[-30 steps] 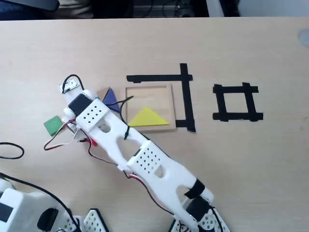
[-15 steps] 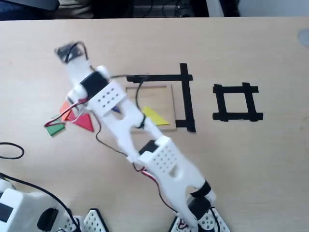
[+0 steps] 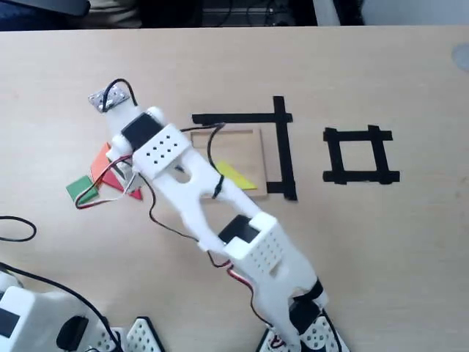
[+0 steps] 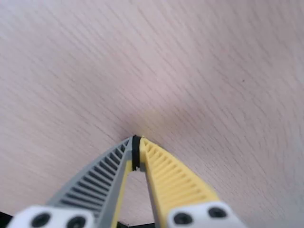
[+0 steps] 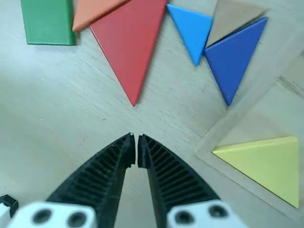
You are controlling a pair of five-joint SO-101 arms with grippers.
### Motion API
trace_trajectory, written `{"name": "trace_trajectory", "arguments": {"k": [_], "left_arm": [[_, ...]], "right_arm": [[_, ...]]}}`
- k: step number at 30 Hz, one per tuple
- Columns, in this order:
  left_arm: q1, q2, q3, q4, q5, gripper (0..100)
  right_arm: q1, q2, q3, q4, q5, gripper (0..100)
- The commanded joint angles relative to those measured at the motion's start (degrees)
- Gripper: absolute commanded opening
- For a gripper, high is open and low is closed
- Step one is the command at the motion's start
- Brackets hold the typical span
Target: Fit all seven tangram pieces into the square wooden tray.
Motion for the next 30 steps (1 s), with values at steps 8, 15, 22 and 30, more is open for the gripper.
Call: {"name": "trace_trajectory", "arguments": {"k": [8, 15, 22, 30], "left_arm": [[19.5, 0.5, -14.3, -1.0, -0.4, 3], [31.5, 0.5, -25.5, -0.9, -0.4, 3], [40.8, 0.5, -29.3, 4.9, -0.4, 3], [56.7, 5.5, -49.2, 7.0, -10.1, 16]], "right_arm": [[-0.9, -1.5, -0.2, 4.4, 0.7, 1.1], [3.3, -15.2, 1.0, 8.8, 0.7, 1.1], [14.4, -36.4, 13.8, 8.6, 4.5, 1.1], [28.9, -58.7, 34.9, 6.6, 16.4, 1.2]]}}
